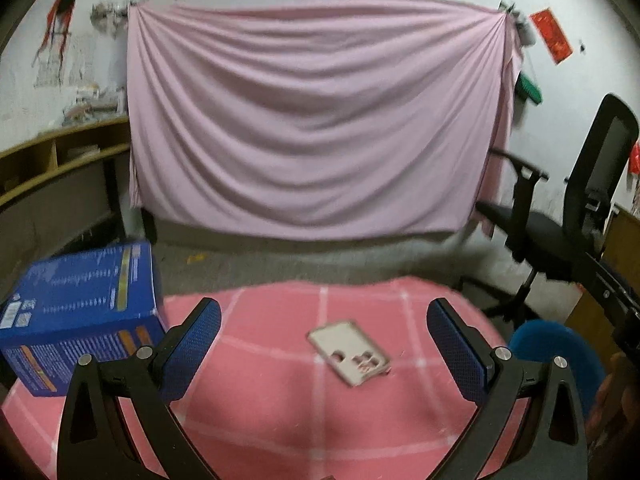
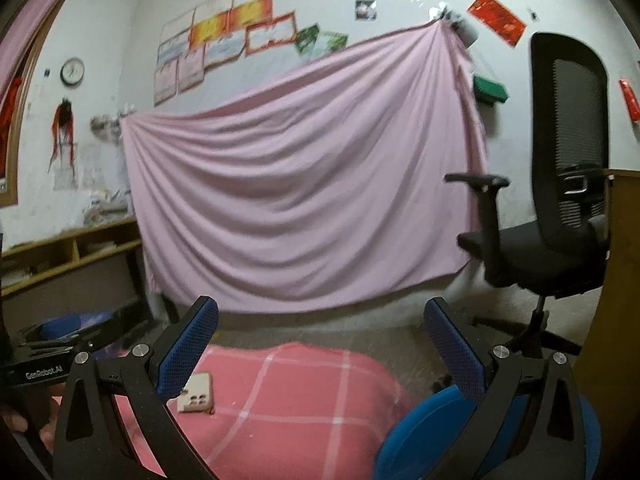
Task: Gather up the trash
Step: 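Move both open tools back over the table toward the phone case and battery, then grasp the beige phone case with the left tool while the right tool grasps the orange battery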
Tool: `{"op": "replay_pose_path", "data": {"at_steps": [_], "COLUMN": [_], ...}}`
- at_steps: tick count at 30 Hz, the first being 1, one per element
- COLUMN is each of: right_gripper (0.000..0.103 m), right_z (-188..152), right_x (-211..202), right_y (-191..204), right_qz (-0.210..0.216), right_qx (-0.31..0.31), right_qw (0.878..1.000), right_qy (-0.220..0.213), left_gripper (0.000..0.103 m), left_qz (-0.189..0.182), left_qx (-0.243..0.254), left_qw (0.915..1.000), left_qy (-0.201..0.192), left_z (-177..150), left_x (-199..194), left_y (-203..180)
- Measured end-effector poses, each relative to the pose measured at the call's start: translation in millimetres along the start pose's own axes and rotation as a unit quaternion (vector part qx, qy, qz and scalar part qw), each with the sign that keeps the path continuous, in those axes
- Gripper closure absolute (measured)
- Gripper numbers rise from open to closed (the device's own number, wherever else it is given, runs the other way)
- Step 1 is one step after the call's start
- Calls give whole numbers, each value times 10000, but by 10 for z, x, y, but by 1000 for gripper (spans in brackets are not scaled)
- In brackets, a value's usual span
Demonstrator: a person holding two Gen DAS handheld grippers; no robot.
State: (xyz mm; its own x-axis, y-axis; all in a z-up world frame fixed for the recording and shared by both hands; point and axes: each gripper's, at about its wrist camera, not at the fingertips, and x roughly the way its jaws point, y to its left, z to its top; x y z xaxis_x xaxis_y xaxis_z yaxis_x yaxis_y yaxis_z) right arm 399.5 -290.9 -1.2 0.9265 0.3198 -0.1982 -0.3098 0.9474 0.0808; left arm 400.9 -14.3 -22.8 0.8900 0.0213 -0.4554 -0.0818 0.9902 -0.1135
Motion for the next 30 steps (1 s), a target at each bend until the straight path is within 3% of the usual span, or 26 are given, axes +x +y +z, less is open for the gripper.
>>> {"op": "replay_pose_path", "data": {"at_steps": [4,11,18,21,22,25,30], "right_gripper": [0,0,0,0,0,0,0], "right_z": [-68,-238,-360,-388,-401,-437,-447], "right_x": [211,509,730,773,783,810,865], "right_y": [111,197,45,-4,-24,-70,-117], "right_qz": [51,-51,-117,-184,-203,-258,-242], "right_qx": [-174,-383,-154,-145,-146,-100,-37], "right_qw": [9987,9906,9793,9759,9748,9720,9692], "right_qy": [472,1315,2017,2171,2216,2332,2450], "left_gripper": [2,3,6,6,10,36,48], "left_qz": [-46,-212,-460,-341,-317,-313,-311], "left_qx": [-21,244,250,274,278,282,330], "left_qw": [9982,9880,9758,9713,9697,9603,9603], "left_qy": [595,1507,2124,2339,2407,2759,2753], "left_z": [-35,-96,-65,-10,11,-13,3], "left_x": [206,640,993,1161,1202,1366,1378], "left_y": [30,-144,-253,-315,-314,-343,-297]}}
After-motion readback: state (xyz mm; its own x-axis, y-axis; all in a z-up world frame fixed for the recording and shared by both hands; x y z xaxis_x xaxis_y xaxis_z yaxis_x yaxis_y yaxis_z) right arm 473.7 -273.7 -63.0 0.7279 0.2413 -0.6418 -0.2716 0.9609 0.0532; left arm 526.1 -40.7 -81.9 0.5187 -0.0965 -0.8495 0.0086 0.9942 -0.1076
